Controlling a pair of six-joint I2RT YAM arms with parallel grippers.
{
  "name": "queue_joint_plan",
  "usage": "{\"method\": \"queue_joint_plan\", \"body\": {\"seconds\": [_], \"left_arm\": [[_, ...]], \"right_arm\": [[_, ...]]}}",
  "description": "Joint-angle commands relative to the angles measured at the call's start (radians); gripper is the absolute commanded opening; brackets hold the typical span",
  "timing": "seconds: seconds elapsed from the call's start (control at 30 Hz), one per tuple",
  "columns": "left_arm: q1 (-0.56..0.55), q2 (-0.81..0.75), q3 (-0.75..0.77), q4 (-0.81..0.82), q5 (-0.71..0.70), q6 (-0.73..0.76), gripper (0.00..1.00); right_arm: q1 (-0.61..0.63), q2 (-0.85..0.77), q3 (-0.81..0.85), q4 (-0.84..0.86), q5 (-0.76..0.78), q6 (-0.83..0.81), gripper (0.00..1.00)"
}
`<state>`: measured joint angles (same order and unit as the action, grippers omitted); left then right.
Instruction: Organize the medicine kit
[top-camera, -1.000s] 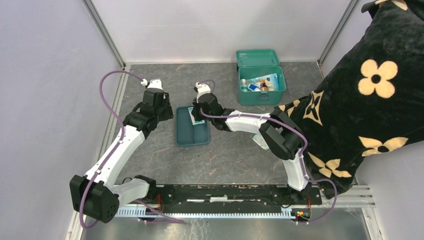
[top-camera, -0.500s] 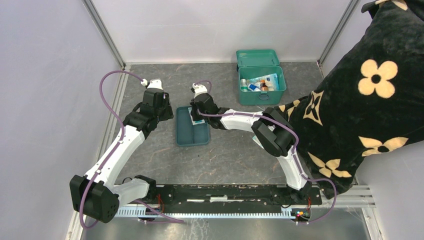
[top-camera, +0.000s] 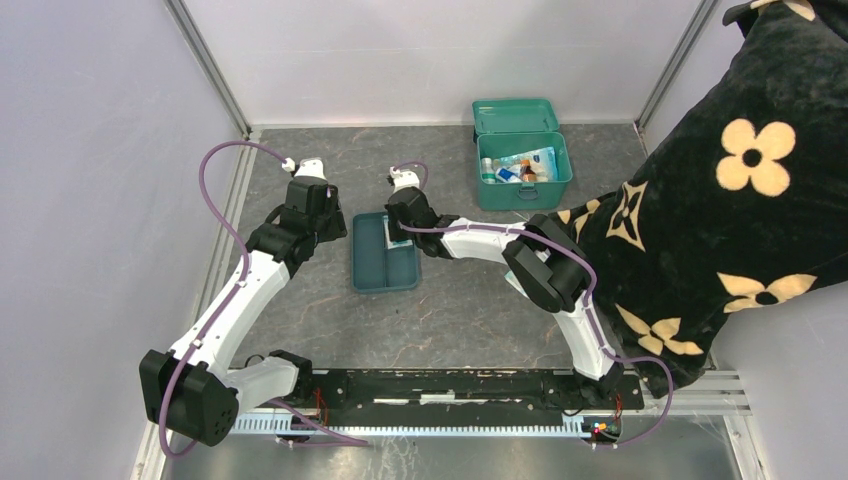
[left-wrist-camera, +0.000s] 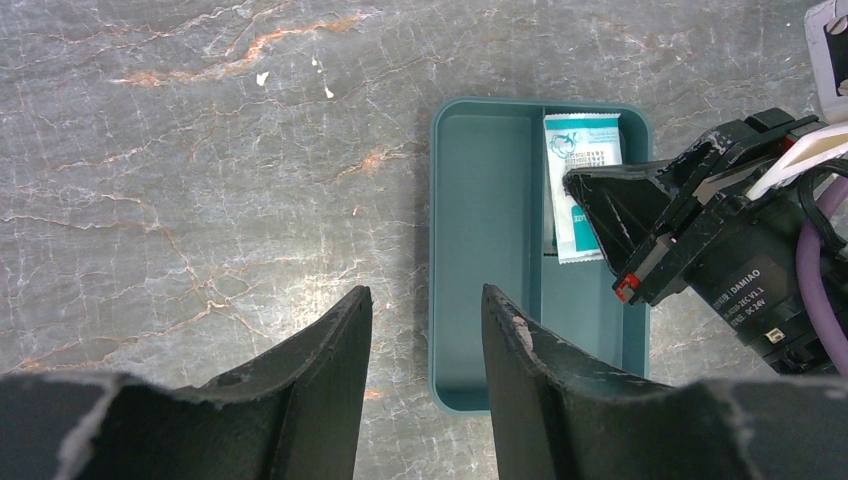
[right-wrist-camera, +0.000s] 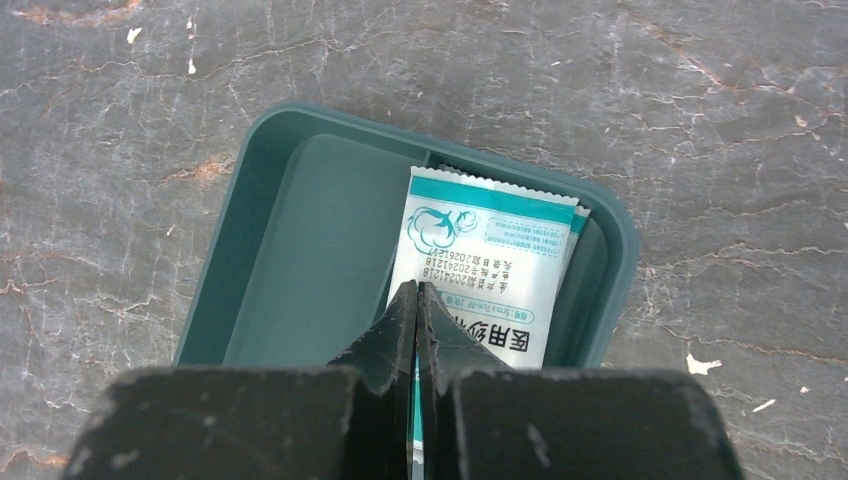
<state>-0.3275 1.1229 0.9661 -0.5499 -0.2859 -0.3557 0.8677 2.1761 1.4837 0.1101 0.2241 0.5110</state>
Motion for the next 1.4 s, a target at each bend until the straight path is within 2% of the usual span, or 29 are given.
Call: {"method": "queue_joint_plan", "body": {"seconds": [0.0, 0.37, 0.73, 0.97, 1.37], "left_arm": [[-0.004, -0.023, -0.001, 0.032, 0.004, 0.042, 0.51], [-0.003, -0.023, -0.003, 0.032, 0.005, 0.043, 0.51], [-0.003, -0.025, -0.003, 0.032, 0.005, 0.044, 0.51], [-0.003, -0.024, -0.003, 0.032, 0.005, 0.044, 0.51], [-0.003, -0.021, -0.001, 0.033, 0.008, 0.044, 0.51]], "right_arm": [[-0.006, 0.004, 0.004, 0.002, 0.044, 0.026, 0.00], [-0.012, -0.031, -0.002, 0.012, 0.031, 0.010, 0.00], [-0.012, -0.112, -0.051, -0.108, 0.001, -0.089, 0.01], [-0.012, -0.126, -0.075, -0.104, -0.065, -0.101, 0.01], [-0.012, -0.218, -0.153, -0.056, -0.092, -0.117, 0.02]]}}
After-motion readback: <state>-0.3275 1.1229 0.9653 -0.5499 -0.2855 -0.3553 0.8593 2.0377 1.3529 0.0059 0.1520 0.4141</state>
